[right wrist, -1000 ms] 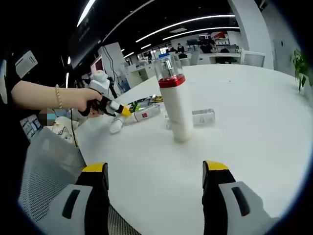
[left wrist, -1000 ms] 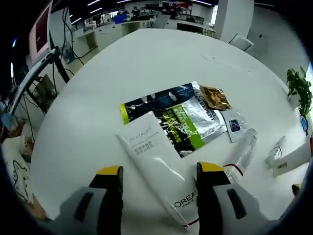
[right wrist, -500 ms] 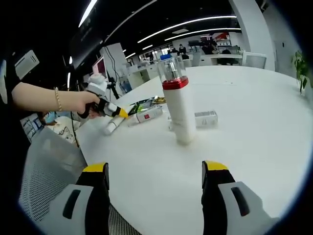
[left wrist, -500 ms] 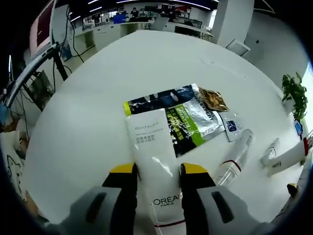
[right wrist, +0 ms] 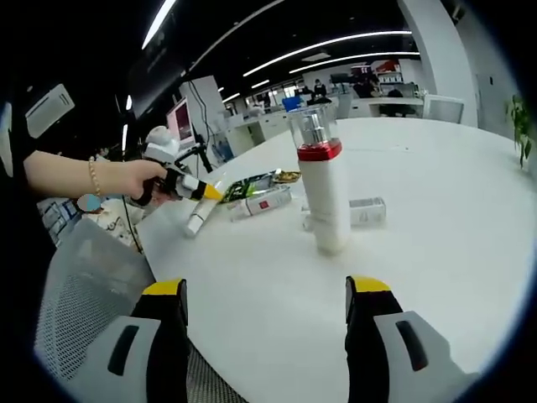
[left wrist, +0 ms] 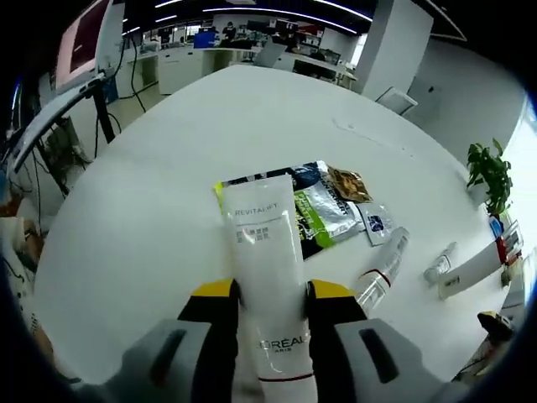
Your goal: Arrange the skincare products in the storage area until every visible bottle or jar stands upright without overlapping.
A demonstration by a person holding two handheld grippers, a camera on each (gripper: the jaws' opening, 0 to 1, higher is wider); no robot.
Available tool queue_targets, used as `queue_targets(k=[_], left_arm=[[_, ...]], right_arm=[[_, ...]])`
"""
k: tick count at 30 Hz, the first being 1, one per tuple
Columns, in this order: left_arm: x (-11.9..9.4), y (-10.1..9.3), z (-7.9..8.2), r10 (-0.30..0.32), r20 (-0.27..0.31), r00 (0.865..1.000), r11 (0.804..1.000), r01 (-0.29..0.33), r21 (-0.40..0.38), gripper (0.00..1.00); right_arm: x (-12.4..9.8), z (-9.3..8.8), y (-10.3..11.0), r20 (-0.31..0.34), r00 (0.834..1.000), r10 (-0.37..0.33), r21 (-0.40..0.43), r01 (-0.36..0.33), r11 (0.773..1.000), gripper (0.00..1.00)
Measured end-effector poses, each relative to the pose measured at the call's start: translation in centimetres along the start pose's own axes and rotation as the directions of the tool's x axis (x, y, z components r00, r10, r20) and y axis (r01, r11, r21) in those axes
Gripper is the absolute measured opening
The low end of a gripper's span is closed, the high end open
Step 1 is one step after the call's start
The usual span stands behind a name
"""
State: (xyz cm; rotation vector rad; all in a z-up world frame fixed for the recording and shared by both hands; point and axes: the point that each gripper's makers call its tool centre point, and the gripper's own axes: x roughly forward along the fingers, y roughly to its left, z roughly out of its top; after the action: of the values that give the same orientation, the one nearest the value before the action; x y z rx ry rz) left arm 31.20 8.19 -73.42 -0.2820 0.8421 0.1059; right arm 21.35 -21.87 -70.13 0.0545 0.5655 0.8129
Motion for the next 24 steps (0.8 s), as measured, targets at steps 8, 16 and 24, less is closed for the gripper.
queue_targets(k=[8,16,24], left_arm=[[-1.8,-1.7,1.5,-0.077,0.083,0.994,0.996,0.073,0.042,0.25],[-4.2,-4.0,2.4,-0.128,0.130,0.983,0.984,0.109,0.145,0.25],[-7.2,-6.8,3.0,-0.231,0.175,0.957,0.948,0.182,0.260,0.25]], right_arm=[[0.1,0.9,0.5,0.027,0.999,0.019,-0.009,-0.019,1.000,0.76],[0.2,2.5,2.1,0.056,0.996,0.070,-0.017,-0.070,0.997,0.74],[0.3,7.3,3.5,0.193,0.976,0.102,0.061,-0.115,0.991,0.72]])
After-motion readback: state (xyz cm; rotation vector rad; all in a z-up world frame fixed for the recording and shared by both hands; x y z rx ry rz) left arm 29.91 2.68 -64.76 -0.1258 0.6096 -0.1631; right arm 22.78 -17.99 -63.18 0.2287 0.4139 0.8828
